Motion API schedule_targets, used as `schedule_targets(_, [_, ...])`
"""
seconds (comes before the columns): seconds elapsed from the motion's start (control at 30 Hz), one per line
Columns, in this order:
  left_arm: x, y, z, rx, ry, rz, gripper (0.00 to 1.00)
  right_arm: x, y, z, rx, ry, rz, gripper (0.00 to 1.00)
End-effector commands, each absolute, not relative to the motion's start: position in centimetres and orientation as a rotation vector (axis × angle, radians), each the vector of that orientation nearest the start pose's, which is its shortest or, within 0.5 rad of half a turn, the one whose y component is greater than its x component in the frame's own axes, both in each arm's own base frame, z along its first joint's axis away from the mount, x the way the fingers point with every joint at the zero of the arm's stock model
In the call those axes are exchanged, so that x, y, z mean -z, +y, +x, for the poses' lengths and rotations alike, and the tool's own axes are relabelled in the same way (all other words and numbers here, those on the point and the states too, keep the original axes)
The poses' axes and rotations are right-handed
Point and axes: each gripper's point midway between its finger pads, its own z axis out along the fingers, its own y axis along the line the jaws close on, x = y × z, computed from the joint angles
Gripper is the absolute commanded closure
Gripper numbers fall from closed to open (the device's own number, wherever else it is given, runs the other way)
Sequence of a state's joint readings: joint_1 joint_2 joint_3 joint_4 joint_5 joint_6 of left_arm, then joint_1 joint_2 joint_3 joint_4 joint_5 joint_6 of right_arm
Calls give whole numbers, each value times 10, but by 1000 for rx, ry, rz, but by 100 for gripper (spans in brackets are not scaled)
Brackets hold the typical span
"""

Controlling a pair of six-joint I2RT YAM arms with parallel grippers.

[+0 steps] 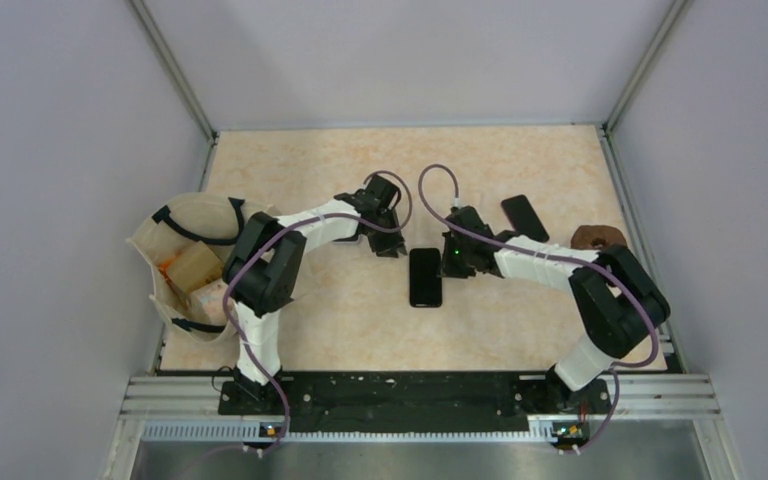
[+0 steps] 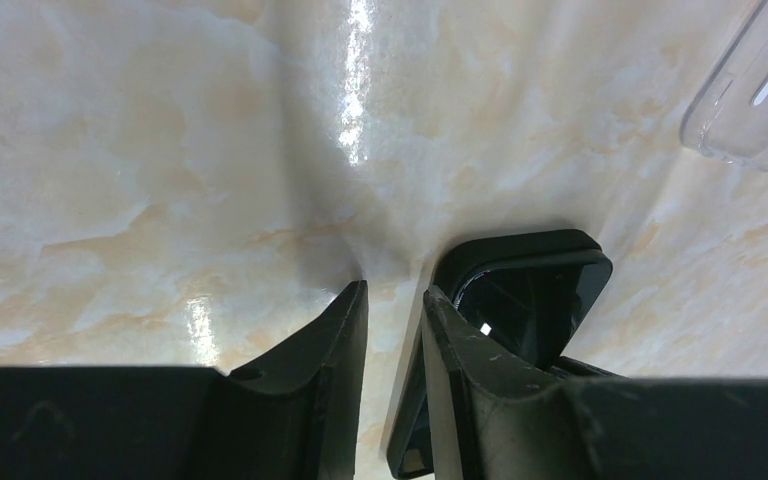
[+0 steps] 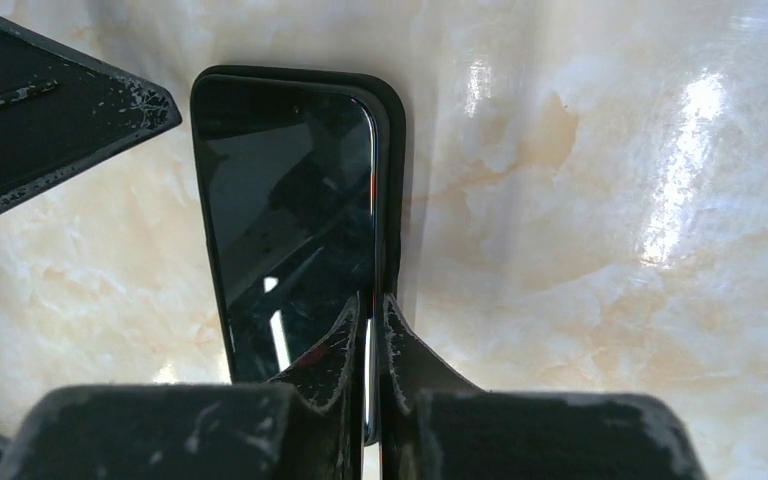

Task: Put the phone into the phone case

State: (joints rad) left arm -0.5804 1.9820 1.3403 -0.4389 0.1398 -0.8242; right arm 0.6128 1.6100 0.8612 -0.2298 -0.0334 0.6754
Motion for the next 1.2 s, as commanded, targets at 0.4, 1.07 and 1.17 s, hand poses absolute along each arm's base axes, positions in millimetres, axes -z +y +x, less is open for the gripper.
schedule_targets(0.4, [-27, -299, 350, 603, 2789, -266, 68, 34, 242, 223, -354, 2758, -29, 100])
schedule_targets(1.07, [-23, -378, 314, 736, 2881, 63, 69, -61, 171, 333, -385, 2468, 267, 50])
schedule_targets(1.17, [-26, -400, 286, 828, 2903, 188, 69, -51, 167, 324, -392, 2493, 258, 51])
